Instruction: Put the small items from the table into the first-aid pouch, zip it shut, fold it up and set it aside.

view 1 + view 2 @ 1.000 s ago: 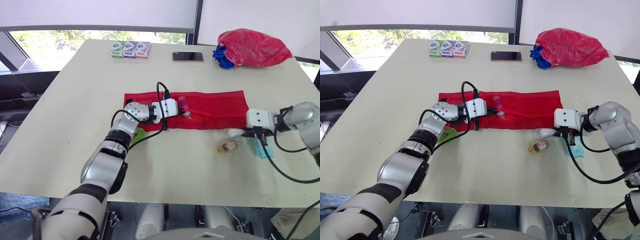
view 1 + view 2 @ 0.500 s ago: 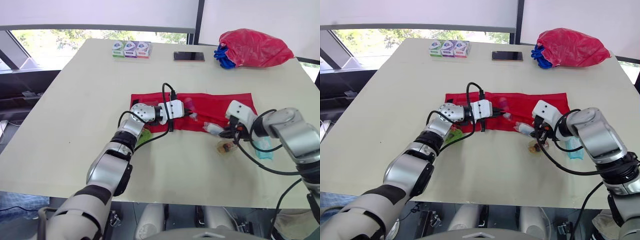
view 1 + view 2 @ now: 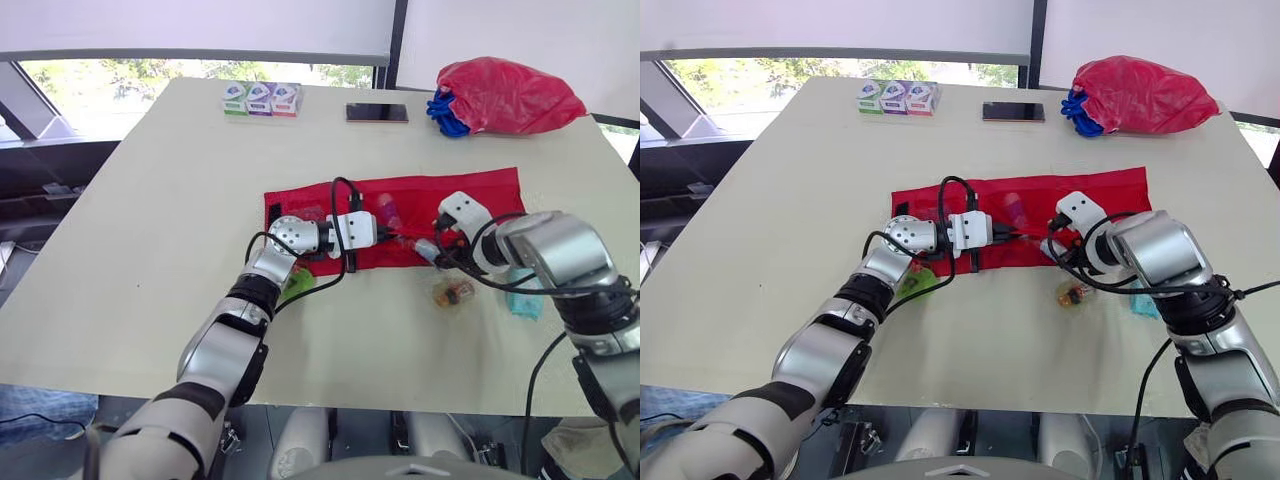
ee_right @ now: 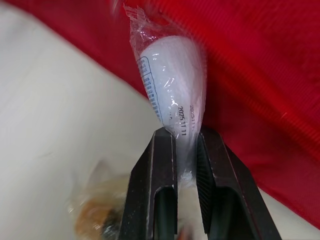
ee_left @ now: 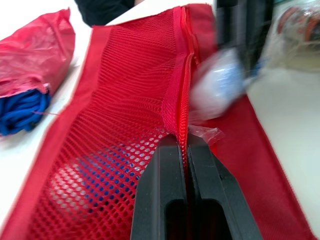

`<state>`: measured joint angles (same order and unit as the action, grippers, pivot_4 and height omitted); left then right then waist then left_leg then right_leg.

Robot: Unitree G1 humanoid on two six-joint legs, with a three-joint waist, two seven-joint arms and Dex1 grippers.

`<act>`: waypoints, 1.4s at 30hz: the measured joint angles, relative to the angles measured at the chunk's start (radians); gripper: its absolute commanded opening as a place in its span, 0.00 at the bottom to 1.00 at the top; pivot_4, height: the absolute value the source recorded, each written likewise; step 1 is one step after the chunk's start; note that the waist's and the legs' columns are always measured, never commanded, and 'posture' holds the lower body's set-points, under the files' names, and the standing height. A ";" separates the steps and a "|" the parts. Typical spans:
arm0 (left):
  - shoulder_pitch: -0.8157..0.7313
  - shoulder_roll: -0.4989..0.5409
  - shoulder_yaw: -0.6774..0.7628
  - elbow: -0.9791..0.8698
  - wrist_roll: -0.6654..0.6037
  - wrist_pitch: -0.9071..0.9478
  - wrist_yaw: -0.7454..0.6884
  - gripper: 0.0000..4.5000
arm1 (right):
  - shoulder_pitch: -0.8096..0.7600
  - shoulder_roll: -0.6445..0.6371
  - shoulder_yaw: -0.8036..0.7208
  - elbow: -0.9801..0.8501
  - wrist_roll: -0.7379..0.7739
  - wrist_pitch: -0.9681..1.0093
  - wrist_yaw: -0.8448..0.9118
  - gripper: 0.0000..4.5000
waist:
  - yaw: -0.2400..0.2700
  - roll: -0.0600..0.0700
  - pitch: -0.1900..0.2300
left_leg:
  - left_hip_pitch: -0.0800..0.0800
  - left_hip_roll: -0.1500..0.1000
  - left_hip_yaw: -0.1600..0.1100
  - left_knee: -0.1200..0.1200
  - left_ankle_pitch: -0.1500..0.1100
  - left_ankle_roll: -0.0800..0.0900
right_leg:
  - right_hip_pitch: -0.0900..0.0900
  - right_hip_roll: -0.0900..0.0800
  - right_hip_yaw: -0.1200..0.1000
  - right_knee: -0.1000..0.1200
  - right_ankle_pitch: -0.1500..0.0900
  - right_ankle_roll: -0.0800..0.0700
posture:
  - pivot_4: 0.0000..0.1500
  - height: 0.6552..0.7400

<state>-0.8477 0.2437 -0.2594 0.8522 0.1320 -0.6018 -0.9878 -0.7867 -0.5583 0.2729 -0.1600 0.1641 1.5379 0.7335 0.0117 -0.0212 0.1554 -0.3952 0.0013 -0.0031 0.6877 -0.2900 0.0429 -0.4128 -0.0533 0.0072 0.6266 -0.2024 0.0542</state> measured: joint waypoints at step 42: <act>0.000 -0.021 0.020 0.001 -0.147 0.173 -0.190 0.00 | 0.406 -0.159 -0.214 -0.262 0.388 -0.381 -0.124 0.03 | -0.019 0.001 -0.001 | 0.000 0.001 -0.001 -0.001 0.000 0.001 | 0.001 0.000 0.000 -0.001 0.000 0.000 | 1.00 1.00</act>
<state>-0.8476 0.2230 -0.2394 0.8536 -0.0149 -0.4283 -1.1780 -0.3802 -0.7171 0.0593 -0.4223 0.5522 1.1568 0.6099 -0.0071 -0.0198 0.1546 -0.3954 0.0024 -0.0041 0.6872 -0.2903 0.0435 -0.4123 -0.0529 0.0068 0.6261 -0.2027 0.0546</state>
